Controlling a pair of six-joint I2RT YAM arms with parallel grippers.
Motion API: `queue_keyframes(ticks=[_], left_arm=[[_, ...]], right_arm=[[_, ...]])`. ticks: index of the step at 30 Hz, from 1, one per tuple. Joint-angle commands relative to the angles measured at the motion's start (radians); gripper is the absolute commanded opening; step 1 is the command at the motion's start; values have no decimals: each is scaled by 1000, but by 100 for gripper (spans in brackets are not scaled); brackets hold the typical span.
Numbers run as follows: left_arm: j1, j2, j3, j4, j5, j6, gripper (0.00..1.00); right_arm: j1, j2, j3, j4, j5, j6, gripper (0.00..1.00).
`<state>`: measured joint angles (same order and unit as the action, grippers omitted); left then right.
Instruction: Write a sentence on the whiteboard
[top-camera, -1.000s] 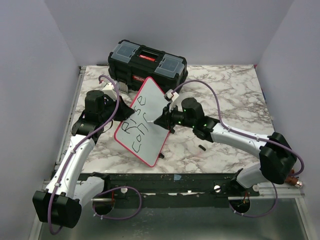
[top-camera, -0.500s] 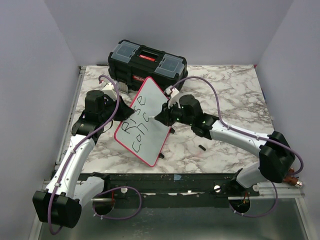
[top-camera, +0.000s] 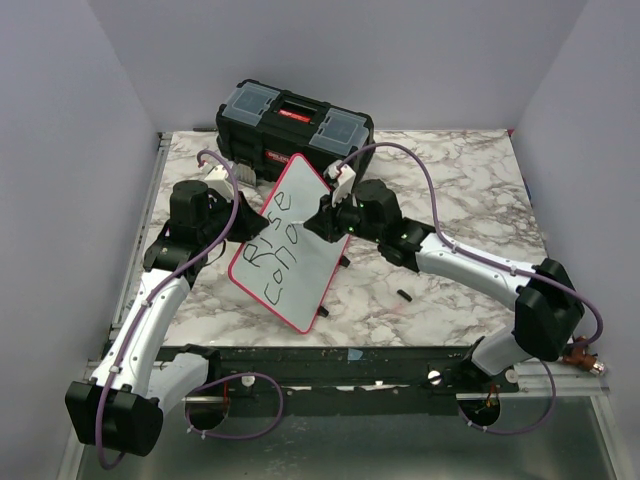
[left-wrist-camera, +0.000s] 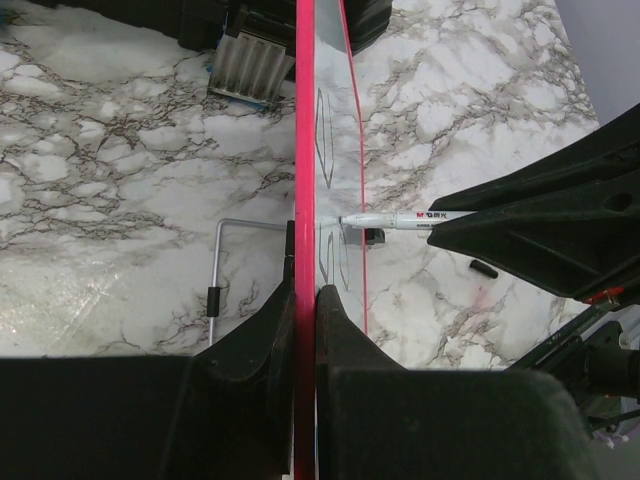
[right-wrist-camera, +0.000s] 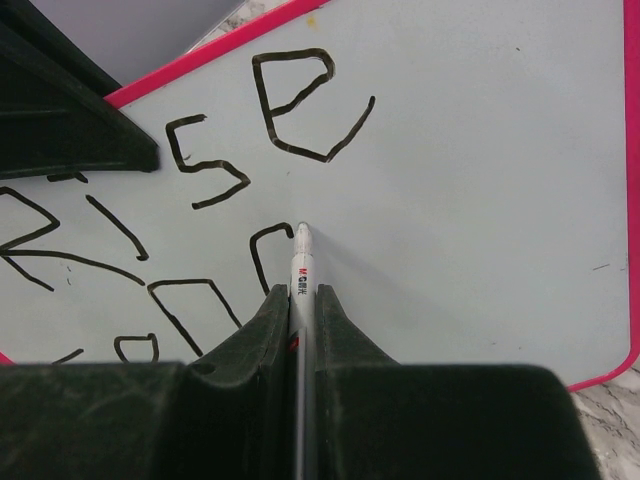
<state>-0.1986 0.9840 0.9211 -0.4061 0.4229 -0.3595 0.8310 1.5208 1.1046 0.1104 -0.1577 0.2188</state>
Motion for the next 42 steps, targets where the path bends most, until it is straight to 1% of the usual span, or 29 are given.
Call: queue_keyframes(ticks=[1,30,42], left_arm=[[-21,5,6,-43,-15,96,0],[-22,-1,5,-45,-23,97,0],[-24,-2,4,-45,-24,97,0]], right_arm=[[7,26,28,-11,2,2,1],[8,-56,-195,5,11,29,1],[8,-108,-238,-19,24,37,1]])
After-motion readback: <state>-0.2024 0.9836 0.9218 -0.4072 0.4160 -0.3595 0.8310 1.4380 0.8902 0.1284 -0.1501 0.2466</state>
